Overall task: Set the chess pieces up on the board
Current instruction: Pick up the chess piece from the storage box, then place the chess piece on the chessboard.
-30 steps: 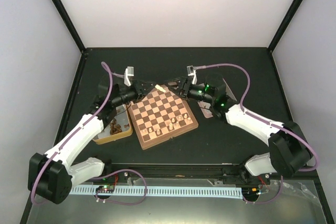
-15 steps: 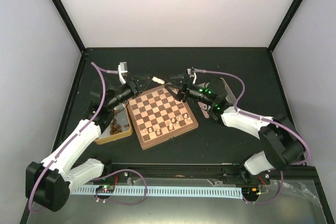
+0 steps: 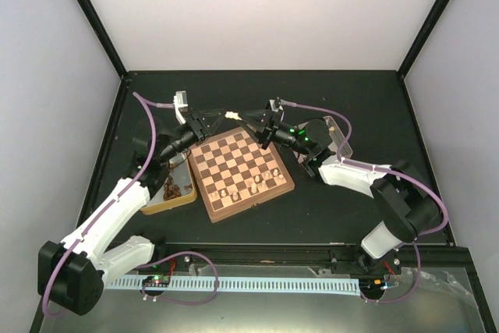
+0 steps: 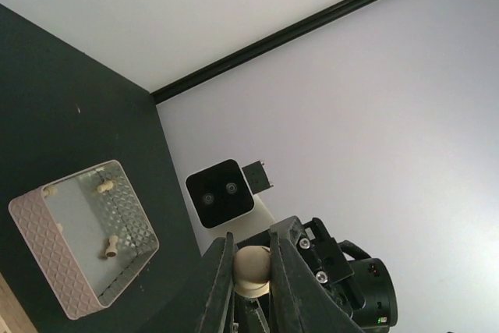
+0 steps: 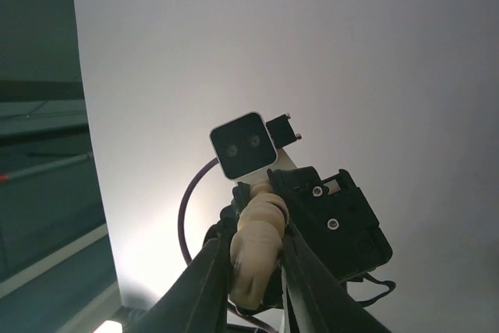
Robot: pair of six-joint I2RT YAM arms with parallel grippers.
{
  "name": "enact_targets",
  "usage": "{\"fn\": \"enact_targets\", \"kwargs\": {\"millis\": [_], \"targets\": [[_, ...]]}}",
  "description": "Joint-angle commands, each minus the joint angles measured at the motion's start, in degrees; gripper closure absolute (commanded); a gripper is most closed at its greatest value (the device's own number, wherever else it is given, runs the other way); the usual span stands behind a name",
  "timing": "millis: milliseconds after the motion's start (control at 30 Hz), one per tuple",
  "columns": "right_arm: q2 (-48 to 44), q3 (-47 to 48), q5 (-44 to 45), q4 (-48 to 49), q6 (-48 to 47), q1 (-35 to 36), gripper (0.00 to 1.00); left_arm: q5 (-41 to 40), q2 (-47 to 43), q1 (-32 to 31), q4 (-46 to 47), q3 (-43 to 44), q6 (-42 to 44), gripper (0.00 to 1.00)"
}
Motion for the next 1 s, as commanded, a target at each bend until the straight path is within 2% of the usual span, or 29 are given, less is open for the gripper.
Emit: {"fn": "enact_targets", "kwargs": {"millis": [0,167,333,400,500,533,567,600,700,833,967], "targets": [[-0.6,0.8,1.6,2.4,0.0,0.4,0.84,-0.5,-1.0,0.3,2.4,-0.3,1.2,0.98],[-0.8,1.1,1.0,0.1,-2.2,0.4,0.96,-0.4,-1.0,0.3,2.4,-0.8,1.0,0.98],[-2.9,0.0,-0.2,-8.5,-9.9,0.3,0.99,-3.3,-2.2,0.4,-1.9,-0.6,4.3,0.98],[-5.2,-0.7,-1.4,-17.7,-16.9,-0.1,0.99,-6.8,-3.7,0.4,-8.8,0.5,8.9,0.98],[-9.5,0.4,-0.8,-38.0,-33.3,-1.0,0.99,-14.1,-6.5,0.4,-20.2,1.3,17.3,0.99],[-11.4,2.0,1.0,-47.2,-43.0,-1.2,0.99,-16.8,-7.4,0.4,-23.4,1.3,19.9,0.98],[-12.4,3.7,3.3,-56.5,-47.5,-1.2,0.99,-19.2,-8.3,0.4,-26.2,1.0,22.3,0.98],[-13.3,5.4,6.5,-64.5,-56.1,-1.2,0.99,-21.3,-9.1,0.4,-28.6,0.8,24.7,0.98],[-13.9,9.8,13.4,-82.9,-70.8,-1.1,0.99,-24.8,-11.1,0.4,-34.5,0.8,30.7,0.99],[-11.4,16.5,21.8,-103.5,-83.6,0.5,0.99,-25.5,-13.0,0.4,-36.7,0.8,35.1,0.99],[-7.3,21.7,32.4,-114.9,-90.2,4.4,0.99,-24.4,-13.4,0.4,-36.7,0.9,37.1,0.98]]}}
